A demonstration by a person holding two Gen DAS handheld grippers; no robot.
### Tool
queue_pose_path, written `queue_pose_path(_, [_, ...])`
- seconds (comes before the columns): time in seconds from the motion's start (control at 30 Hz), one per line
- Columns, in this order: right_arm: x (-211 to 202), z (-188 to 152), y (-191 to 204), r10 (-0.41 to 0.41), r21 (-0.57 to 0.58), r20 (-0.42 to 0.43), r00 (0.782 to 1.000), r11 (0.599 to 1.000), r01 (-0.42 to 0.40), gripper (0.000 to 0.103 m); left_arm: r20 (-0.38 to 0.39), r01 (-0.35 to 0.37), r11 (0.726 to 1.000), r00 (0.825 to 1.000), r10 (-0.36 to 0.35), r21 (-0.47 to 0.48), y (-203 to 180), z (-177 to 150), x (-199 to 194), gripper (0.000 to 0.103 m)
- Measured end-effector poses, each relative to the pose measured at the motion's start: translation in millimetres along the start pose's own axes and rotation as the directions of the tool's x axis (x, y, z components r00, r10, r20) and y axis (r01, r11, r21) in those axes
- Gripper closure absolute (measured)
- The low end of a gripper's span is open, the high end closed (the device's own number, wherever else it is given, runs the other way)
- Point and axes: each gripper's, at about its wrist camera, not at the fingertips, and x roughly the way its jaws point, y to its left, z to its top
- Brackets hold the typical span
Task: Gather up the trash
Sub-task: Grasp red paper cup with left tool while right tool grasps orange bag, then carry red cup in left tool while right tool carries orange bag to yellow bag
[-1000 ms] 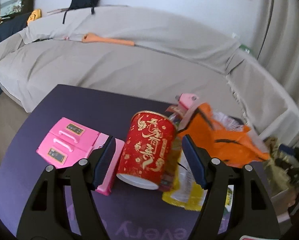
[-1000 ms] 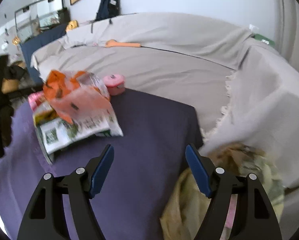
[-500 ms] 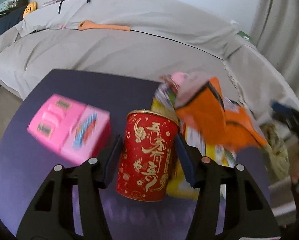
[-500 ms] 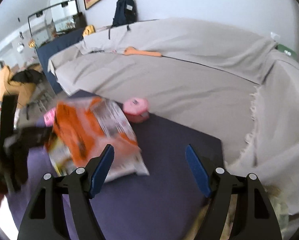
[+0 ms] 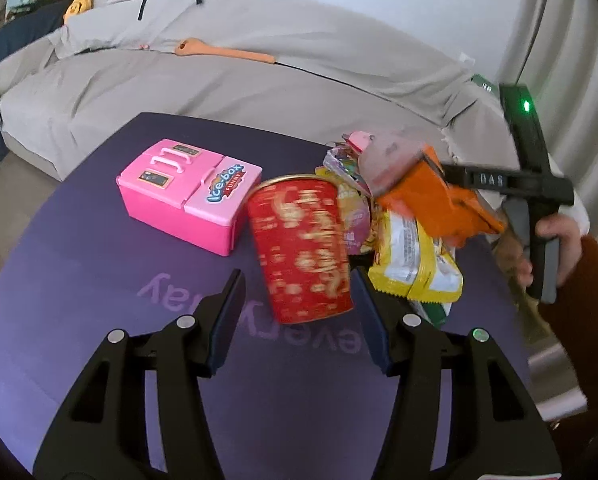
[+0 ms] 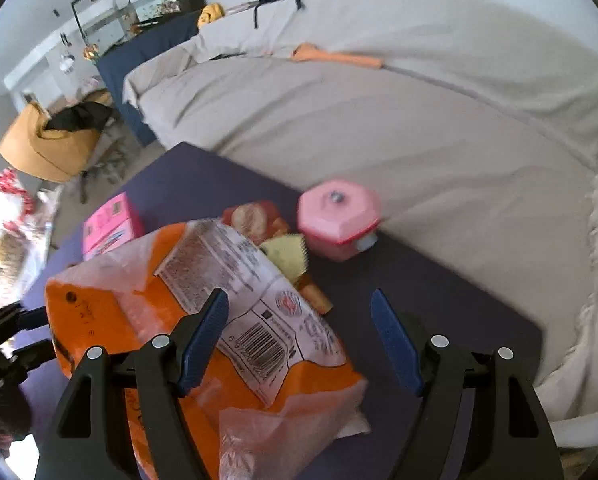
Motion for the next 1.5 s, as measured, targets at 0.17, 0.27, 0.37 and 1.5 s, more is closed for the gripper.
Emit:
queue_pose_path(0.17, [-5.9,-22.6,4.3,0.096,0.012,-0.053,0.994,0.995,-0.096,0.051,0.057,0.040,0.999,0.998,-0.038,-0.034,3.3,5.6,-3.6,0.042])
queue_pose_path(0.27, [-20.8,-33.0,5.8,0.122,0.016,-0.065,0.990,0.992,-0.121,0.083,0.067,0.007,0.999,0.998,-0.004,-0.040,1.3,9.6,0.9,0.040])
queue_pose_path(0.37, [-39.1,-37.2,5.9,0.072,0.012,-0.031,0.997,0.997,-0.072,0.085,0.043,-0.021,0.997,0.999,0.024,-0.072,1.5,13.2,11.4,0.040])
queue_pose_path(1.5, [-134.9,-101.7,-0.7,-0.159,0.062,0.130,0.979,0.986,0.152,0.087,0.042,-0.105,0.967,0.992,0.118,-0.234,-11.3,32.3,36.5,0.053])
